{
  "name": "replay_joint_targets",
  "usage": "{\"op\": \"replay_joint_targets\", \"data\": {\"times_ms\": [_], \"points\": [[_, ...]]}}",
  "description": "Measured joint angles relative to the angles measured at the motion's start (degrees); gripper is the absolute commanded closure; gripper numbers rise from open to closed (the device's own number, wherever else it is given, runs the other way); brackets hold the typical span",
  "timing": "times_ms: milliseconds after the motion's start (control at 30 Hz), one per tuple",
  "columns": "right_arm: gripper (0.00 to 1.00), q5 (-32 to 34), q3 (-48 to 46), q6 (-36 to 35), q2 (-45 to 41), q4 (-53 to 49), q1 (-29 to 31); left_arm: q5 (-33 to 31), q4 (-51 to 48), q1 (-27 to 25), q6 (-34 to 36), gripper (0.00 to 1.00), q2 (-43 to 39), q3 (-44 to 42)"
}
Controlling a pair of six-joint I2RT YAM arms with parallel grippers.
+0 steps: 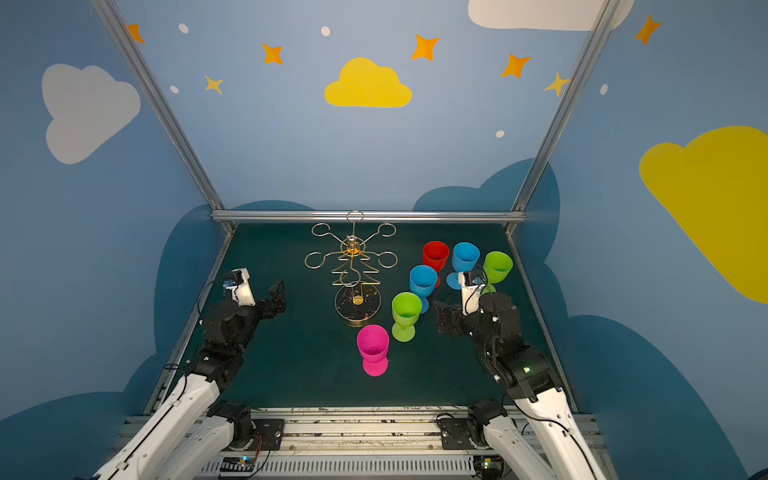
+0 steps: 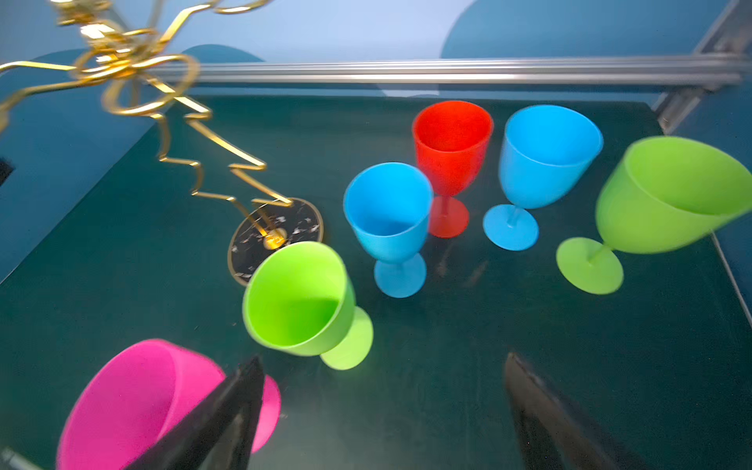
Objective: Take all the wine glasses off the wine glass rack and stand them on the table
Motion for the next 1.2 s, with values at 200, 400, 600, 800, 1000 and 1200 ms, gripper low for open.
{"op": "replay_joint_targets", "data": {"times_ms": [200, 400, 600, 800, 1000, 1200], "points": [[0.09, 0.5, -10.7, 0.1, 5.4, 13.3, -8.2, -1.8, 6.3, 1.4, 3.3, 0.00, 4.2, -5.8], [0.09, 5.0, -18.7, -1.1, 12.7, 28.8, -9.9, 1.0, 10.9, 7.8, 3.3, 0.00, 11.6, -7.4], [0.09, 7.5, -21.5, -3.6, 21.2, 40.9, -11.3, 3.7, 16.4, 9.0, 4.7, 0.00, 18.9, -7.4], [0.09, 7.8, -21.9, -5.9, 30.8, 50.5, -13.2, 6.1, 19.9, 10.4, 6.5, 0.00, 26.8, -6.6], [0.09, 4.9, -22.5, -6.6, 37.8, 59.6, -14.8, 6.6, 24.4, 10.9, 9.2, 0.00, 27.7, -6.2], [0.09, 4.0, -22.3, -7.4, 42.3, 62.1, -14.8, 7.4, 31.9, 12.1, 10.4, 0.00, 31.0, -7.2]]}}
